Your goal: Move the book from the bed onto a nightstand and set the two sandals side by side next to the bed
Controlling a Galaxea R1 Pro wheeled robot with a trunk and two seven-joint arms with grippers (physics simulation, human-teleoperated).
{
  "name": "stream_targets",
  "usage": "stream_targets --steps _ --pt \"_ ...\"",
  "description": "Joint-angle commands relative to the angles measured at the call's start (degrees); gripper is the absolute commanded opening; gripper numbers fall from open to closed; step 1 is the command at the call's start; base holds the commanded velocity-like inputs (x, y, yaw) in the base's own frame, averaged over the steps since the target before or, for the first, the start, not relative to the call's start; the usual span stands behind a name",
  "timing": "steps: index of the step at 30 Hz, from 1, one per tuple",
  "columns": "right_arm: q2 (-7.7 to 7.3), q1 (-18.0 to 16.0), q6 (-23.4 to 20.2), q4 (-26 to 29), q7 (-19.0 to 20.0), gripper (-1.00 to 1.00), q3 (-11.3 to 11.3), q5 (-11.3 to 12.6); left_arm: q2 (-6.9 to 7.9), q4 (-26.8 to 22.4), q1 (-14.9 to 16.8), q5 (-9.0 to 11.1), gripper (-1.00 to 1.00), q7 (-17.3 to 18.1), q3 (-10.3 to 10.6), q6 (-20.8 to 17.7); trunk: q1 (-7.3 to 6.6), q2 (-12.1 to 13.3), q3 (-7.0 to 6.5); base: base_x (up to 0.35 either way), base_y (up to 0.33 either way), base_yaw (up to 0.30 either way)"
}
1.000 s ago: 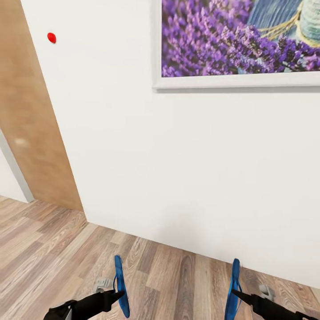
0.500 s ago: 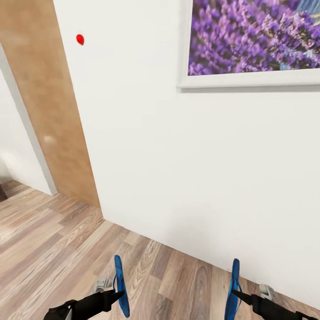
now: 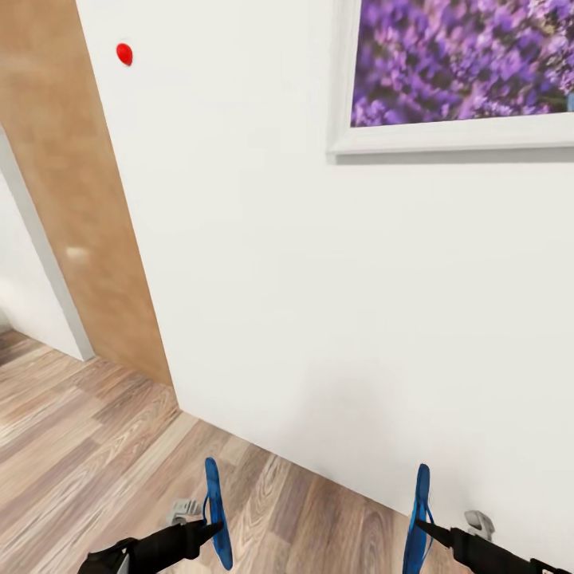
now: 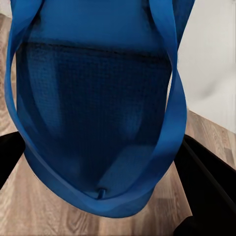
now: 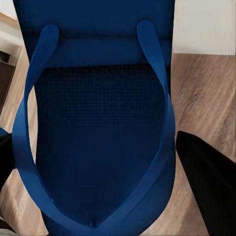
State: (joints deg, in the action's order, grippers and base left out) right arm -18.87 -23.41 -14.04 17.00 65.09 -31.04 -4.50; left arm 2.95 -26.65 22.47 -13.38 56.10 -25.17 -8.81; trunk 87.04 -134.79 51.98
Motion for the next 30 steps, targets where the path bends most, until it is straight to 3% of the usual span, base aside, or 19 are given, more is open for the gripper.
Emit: stream_targets --steps 1,11,30 --pt "0.04 -0.05 -0.49 0.05 0.23 -1.00 -0.52 -0.42 -0.08 -0.07 0.05 -0.33 -1.00 0.41 -0.49 -0.59 0.02 -0.02 0.06 0.314 0.000 0.000" --pt "0.00 -0.05 -0.52 0.05 0.23 -1.00 -0.55 -0.42 -0.07 -0.07 0.04 -0.33 -1.00 0.48 -0.49 -0.59 0.02 -0.02 0.06 0.203 0.000 0.046" --pt "0.01 -0.05 -0.47 0.05 0.21 -1.00 -0.54 -0.42 -0.05 -0.07 0.05 -0.33 -1.00 0.50 -0.49 -0.59 0.02 -0.02 0.06 0.004 0.000 0.270"
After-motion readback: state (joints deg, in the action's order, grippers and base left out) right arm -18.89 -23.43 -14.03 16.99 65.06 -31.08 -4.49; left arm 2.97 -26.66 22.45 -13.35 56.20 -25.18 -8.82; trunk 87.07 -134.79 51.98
